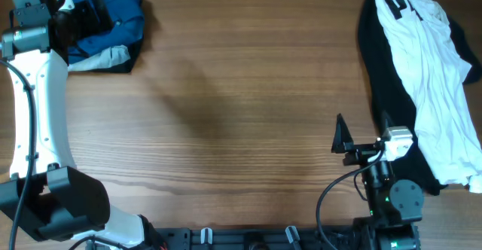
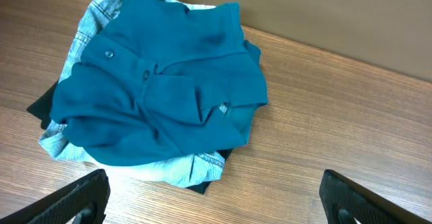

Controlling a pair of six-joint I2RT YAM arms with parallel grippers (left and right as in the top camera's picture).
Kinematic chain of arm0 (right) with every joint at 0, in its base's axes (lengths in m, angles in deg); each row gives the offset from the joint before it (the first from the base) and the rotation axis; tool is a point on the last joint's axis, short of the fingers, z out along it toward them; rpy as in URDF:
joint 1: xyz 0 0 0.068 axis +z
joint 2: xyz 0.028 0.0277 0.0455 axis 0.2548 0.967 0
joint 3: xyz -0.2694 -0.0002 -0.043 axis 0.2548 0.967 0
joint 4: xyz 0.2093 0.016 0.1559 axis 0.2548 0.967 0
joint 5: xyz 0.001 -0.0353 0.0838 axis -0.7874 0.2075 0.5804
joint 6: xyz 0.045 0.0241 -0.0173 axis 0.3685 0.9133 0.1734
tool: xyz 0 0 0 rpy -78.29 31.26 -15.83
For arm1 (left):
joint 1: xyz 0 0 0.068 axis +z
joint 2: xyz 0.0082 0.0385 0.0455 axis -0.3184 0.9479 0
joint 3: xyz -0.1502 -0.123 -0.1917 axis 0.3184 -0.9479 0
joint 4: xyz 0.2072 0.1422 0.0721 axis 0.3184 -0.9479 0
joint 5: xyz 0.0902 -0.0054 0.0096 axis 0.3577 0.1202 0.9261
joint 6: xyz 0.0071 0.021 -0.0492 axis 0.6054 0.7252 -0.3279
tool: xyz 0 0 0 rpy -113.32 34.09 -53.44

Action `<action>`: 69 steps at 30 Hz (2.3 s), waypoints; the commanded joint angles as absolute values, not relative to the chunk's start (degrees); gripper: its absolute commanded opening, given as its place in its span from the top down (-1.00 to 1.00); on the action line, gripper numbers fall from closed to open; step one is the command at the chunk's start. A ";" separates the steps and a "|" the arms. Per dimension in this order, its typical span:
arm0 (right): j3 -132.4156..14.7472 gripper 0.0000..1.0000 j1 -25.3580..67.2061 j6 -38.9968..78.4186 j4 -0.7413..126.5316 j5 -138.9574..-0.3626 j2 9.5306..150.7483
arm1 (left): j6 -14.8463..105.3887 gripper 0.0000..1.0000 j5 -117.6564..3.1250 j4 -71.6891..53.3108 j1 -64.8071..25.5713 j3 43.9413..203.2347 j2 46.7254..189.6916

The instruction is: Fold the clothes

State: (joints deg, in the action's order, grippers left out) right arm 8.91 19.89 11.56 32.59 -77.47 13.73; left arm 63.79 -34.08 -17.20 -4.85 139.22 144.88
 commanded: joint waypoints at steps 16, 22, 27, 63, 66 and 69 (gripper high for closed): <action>14.77 -0.99 20.06 12.35 29.55 -77.26 9.53 | 63.23 -1.00 -34.75 -17.07 -4.85 139.08 144.82; 14.75 -1.00 20.06 12.37 29.68 -77.26 9.62 | 63.23 -1.00 -34.75 -17.07 -4.85 139.08 144.82; 14.75 -0.99 20.06 12.37 29.68 -77.28 9.64 | 63.23 -1.00 -34.75 -17.07 -4.85 139.08 144.82; 14.75 -0.99 20.06 12.35 29.68 -77.28 9.64 | 64.52 -1.00 -41.07 18.32 -17.99 86.30 101.65; 14.75 -0.99 20.06 12.37 29.68 -77.28 9.64 | 64.52 -1.00 -42.10 29.40 -17.99 72.14 93.37; 14.75 -1.00 20.06 12.35 29.68 -77.28 9.64 | 64.54 -1.00 -42.23 37.44 -17.99 58.76 84.10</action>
